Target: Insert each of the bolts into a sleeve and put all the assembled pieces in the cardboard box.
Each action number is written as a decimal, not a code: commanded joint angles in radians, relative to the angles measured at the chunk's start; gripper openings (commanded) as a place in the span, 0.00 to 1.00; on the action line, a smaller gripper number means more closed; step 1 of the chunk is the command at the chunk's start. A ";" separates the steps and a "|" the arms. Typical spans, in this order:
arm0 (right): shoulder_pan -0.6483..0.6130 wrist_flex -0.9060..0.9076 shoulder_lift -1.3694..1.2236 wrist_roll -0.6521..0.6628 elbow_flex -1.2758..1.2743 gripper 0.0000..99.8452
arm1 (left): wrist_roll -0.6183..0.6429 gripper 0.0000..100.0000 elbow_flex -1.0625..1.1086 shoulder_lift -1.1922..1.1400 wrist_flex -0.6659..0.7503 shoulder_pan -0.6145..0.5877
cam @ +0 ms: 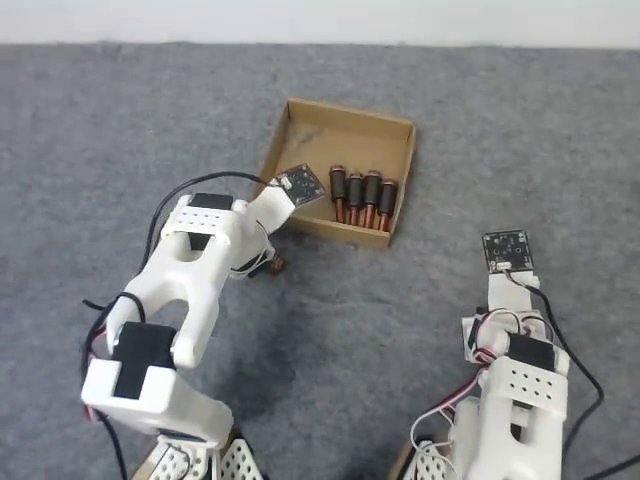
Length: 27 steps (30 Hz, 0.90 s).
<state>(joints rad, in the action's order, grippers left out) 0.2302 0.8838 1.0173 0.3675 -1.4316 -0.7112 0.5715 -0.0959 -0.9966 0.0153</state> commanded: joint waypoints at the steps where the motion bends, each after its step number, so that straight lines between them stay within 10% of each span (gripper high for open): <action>1: -0.008 -0.015 0.028 0.035 0.005 0.01 | 0.120 0.06 -0.004 0.014 0.018 0.020; 15: -0.010 -0.010 0.022 0.035 0.005 0.01 | 0.735 0.01 0.064 0.017 -0.106 -0.052; 27: -0.010 -0.008 0.022 0.034 0.003 0.01 | 0.749 0.01 0.073 0.023 -0.103 -0.166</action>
<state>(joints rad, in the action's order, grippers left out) 0.2302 0.8838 1.0173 0.3905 -1.4316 0.0284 0.6391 -0.0944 -1.0902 -0.1274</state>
